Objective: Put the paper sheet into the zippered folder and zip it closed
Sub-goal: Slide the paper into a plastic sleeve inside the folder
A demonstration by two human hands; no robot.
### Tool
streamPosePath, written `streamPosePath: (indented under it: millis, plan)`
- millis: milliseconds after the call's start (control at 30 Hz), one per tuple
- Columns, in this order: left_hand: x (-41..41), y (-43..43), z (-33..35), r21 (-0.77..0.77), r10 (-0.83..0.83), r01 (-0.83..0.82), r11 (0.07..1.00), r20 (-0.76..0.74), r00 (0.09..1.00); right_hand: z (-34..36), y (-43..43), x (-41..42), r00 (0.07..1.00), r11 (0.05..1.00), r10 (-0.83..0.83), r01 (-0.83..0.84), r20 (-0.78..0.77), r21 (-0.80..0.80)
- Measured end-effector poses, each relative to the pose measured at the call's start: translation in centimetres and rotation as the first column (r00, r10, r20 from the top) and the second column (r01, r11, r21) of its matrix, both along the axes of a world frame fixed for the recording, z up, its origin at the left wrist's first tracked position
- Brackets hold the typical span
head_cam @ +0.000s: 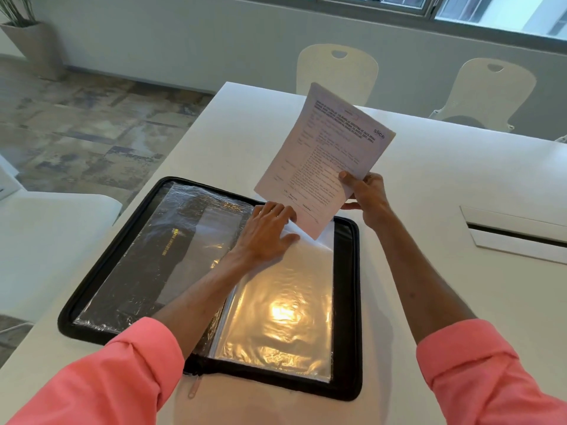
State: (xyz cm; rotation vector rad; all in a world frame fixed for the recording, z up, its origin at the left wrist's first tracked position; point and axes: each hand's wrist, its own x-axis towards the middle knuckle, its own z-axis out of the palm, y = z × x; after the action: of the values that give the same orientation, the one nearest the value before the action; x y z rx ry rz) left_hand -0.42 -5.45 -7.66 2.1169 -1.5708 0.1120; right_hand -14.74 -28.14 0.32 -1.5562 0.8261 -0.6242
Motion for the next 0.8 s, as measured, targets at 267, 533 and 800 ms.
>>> streamPosePath:
  millis: [267, 533, 800]
  plan:
    - [3.0, 0.4, 0.3, 0.066, -0.090, 0.088, 0.994, 0.030, 0.995, -0.4, -2.4, -0.5, 0.989, 0.993, 0.121, -0.120, -0.081, 0.024]
    - [7.5, -0.2, 1.1, 0.142, -0.124, 0.116, 0.983, 0.047, 0.991, -0.7, -4.8, -0.2, 0.979, 0.980, 0.193, -0.189, -0.064, 0.070]
    - [9.3, -0.3, 0.4, 0.147, -0.110, 0.102, 0.984, 0.048, 0.993, -1.2, -5.9, 0.0, 0.967, 0.966, 0.240, -0.229, -0.085, 0.124]
